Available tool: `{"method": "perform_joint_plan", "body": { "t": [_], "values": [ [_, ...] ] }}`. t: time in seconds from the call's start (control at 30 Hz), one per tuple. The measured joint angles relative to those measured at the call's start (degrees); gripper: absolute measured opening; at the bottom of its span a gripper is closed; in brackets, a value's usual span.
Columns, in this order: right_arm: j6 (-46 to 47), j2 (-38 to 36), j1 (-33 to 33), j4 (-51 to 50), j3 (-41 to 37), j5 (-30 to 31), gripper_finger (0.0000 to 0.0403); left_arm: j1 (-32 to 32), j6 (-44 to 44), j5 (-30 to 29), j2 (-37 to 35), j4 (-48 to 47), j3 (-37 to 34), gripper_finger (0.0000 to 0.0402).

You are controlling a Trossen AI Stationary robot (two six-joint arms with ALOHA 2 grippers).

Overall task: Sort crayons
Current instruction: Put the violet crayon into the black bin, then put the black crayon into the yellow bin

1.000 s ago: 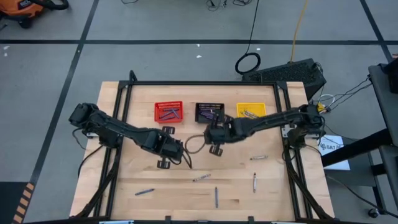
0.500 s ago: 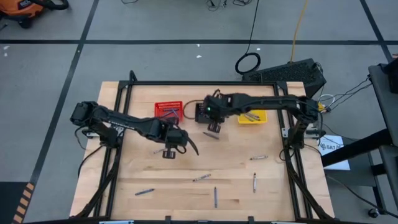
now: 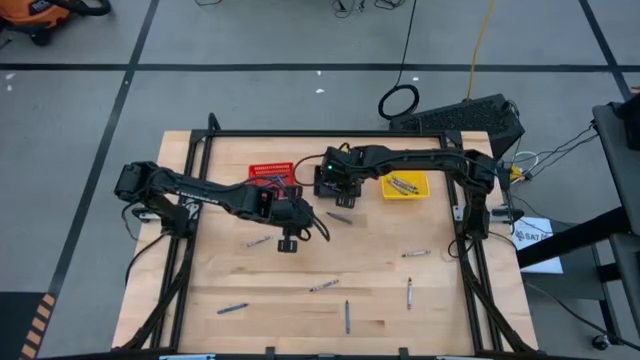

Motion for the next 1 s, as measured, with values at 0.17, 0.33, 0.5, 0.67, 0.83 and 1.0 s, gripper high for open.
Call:
{"method": "perform_joint_plan", "body": {
  "t": [0.17,0.33,0.5,0.67,0.83,1.0],
  "values": [
    [-0.44,-0.09,-0.89,1.02,0.02,-3.17,0.0003,0.0,-0.63,2.89,0.0,1.52,0.0,0.0095],
    [-0.46,0.23,-1.34,1.22,0.02,-3.19,0.0017,-0.82,-5.56,3.58,0.0,3.18,0.0,0.0095],
    [0.74,0.34,-1.32,1.23,0.02,-3.17,0.0037,-2.17,-6.58,3.58,0.0,3.53,0.0,0.0095],
    [2.71,0.35,-1.32,1.2,0.02,-3.05,0.0066,-4.15,-7.08,3.63,0.8,3.89,-0.01,0.0095],
    [3.98,0.3,-1.32,1.06,0.04,-2.94,0.0092,-5.38,-10.25,4.43,2.74,4.19,-0.07,0.0095],
    [6.49,-1.42,-1.03,-1.4,0.04,-0.76,0.0105,-7.06,-13.62,5.87,5.03,5.82,-0.02,0.0095]
  ]
}}
